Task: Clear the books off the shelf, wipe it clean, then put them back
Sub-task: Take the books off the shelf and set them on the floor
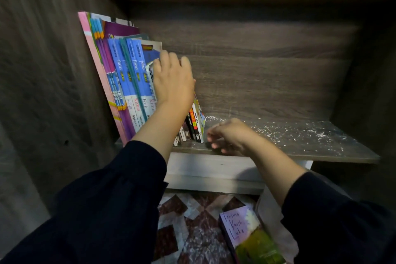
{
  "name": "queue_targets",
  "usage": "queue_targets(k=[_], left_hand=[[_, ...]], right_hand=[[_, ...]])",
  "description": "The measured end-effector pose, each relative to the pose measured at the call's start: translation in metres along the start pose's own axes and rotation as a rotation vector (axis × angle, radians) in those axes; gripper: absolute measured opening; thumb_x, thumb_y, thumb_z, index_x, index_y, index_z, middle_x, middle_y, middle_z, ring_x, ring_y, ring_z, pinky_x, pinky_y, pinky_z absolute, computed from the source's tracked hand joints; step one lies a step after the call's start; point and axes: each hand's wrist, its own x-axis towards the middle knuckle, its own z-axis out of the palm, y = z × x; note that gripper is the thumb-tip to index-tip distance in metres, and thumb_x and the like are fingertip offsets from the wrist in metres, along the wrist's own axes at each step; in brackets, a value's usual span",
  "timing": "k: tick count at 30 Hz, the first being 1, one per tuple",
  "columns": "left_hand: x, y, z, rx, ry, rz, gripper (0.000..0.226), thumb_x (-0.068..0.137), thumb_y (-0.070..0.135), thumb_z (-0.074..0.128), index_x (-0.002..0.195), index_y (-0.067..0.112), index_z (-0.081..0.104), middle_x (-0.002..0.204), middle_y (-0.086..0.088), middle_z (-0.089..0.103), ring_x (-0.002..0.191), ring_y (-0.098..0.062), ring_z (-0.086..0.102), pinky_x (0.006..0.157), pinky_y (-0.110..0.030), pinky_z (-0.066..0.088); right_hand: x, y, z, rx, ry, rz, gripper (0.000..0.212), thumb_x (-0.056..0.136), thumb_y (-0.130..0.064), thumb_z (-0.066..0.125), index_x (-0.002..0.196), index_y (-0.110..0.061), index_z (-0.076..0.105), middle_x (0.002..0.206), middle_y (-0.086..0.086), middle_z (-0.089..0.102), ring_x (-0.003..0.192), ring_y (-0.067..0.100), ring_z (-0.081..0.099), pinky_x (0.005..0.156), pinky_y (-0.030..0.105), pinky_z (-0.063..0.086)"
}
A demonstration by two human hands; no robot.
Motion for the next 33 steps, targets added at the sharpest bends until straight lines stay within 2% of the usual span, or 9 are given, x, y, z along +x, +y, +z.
queue_targets(k=[4, 7, 9, 13, 17, 20, 25, 29, 33], left_hand=[[0.001, 0.008, 0.001, -0.141, -0.040, -0.044, 0.029, 0.085, 0.014, 0.060, 0.112, 0.007, 0.051, 0.116, -0.017, 0.055, 0.108, -0.035, 0.052, 0.083, -0.041, 0.042], [0.000, 0.019, -0.002, -0.368, -0.069, -0.117, 0.039, 0.088, 0.008, 0.058, 0.122, 0.005, 0.040, 0.127, -0.018, 0.043, 0.102, -0.036, 0.058, 0.069, -0.035, 0.039], [-0.003, 0.024, 0.000, -0.544, -0.106, -0.236, 0.054, 0.089, 0.016, 0.060, 0.134, 0.005, 0.031, 0.130, -0.020, 0.045, 0.105, -0.037, 0.059, 0.074, -0.036, 0.044], [-0.012, 0.029, 0.016, -0.558, -0.286, -0.274, 0.068, 0.091, 0.030, 0.058, 0.140, 0.000, 0.021, 0.118, -0.022, 0.062, 0.105, -0.041, 0.062, 0.081, -0.042, 0.049], [-0.018, 0.028, 0.019, -0.617, -0.271, -0.334, 0.044, 0.094, 0.022, 0.051, 0.126, 0.000, 0.031, 0.114, -0.022, 0.062, 0.102, -0.042, 0.061, 0.077, -0.042, 0.049], [-0.014, 0.022, 0.016, -0.821, -0.291, -0.427, 0.047, 0.091, 0.022, 0.053, 0.126, 0.000, 0.030, 0.111, -0.019, 0.061, 0.092, -0.038, 0.065, 0.074, -0.045, 0.056], [-0.017, 0.008, -0.017, -1.322, -0.520, -0.654, 0.036, 0.087, 0.011, 0.057, 0.118, -0.001, 0.043, 0.108, -0.024, 0.063, 0.064, -0.034, 0.068, 0.036, -0.037, 0.053], [-0.040, -0.004, -0.051, -1.423, -0.753, -0.635, 0.017, 0.091, 0.010, 0.056, 0.105, 0.003, 0.050, 0.085, -0.017, 0.067, 0.049, -0.023, 0.067, 0.037, -0.031, 0.054], [-0.069, -0.014, -0.069, -1.381, -1.010, -0.645, 0.006, 0.093, 0.011, 0.052, 0.096, 0.007, 0.054, 0.060, -0.008, 0.070, 0.041, -0.019, 0.066, 0.038, -0.030, 0.054]], right_hand=[[0.007, 0.004, 0.009, 0.058, 0.048, -0.025, 0.013, 0.090, -0.007, 0.053, 0.091, -0.018, 0.061, 0.080, 0.006, 0.061, 0.056, 0.013, 0.055, 0.048, 0.021, 0.045], [0.012, 0.010, 0.012, 0.099, 0.014, -0.095, 0.043, 0.090, -0.002, 0.053, 0.130, -0.020, 0.051, 0.095, 0.000, 0.057, 0.069, 0.016, 0.054, 0.062, 0.030, 0.048], [0.011, 0.012, 0.012, 0.087, -0.015, -0.120, 0.051, 0.090, 0.000, 0.053, 0.136, -0.020, 0.047, 0.098, -0.007, 0.058, 0.084, 0.017, 0.055, 0.066, 0.029, 0.049], [0.013, 0.015, 0.011, 0.066, -0.036, -0.134, 0.048, 0.090, 0.001, 0.050, 0.133, -0.020, 0.050, 0.116, -0.004, 0.061, 0.090, 0.015, 0.057, 0.065, 0.026, 0.048], [0.008, 0.018, 0.003, 0.117, 0.043, -0.022, 0.018, 0.095, -0.009, 0.043, 0.087, -0.015, 0.057, 0.081, 0.007, 0.058, 0.061, 0.014, 0.054, 0.053, 0.026, 0.049], [0.000, 0.021, -0.009, 0.205, -0.050, 0.183, 0.043, 0.099, -0.041, 0.035, 0.079, -0.005, 0.049, 0.075, 0.013, 0.053, 0.062, 0.022, 0.056, 0.046, 0.027, 0.053], [-0.020, 0.033, -0.040, 0.535, -0.177, 0.316, 0.084, 0.083, -0.073, 0.032, 0.106, 0.006, 0.046, 0.104, 0.028, 0.056, 0.080, 0.038, 0.063, 0.045, 0.040, 0.055], [-0.041, 0.054, -0.058, 0.890, -0.168, 0.243, 0.067, 0.083, -0.062, 0.050, 0.102, 0.002, 0.056, 0.080, 0.022, 0.071, 0.064, 0.032, 0.072, 0.052, 0.044, 0.059], [-0.070, 0.074, -0.064, 0.701, -0.179, 0.244, 0.039, 0.088, -0.047, 0.053, 0.090, -0.010, 0.063, 0.067, 0.005, 0.073, 0.052, 0.015, 0.069, 0.049, 0.027, 0.058]])
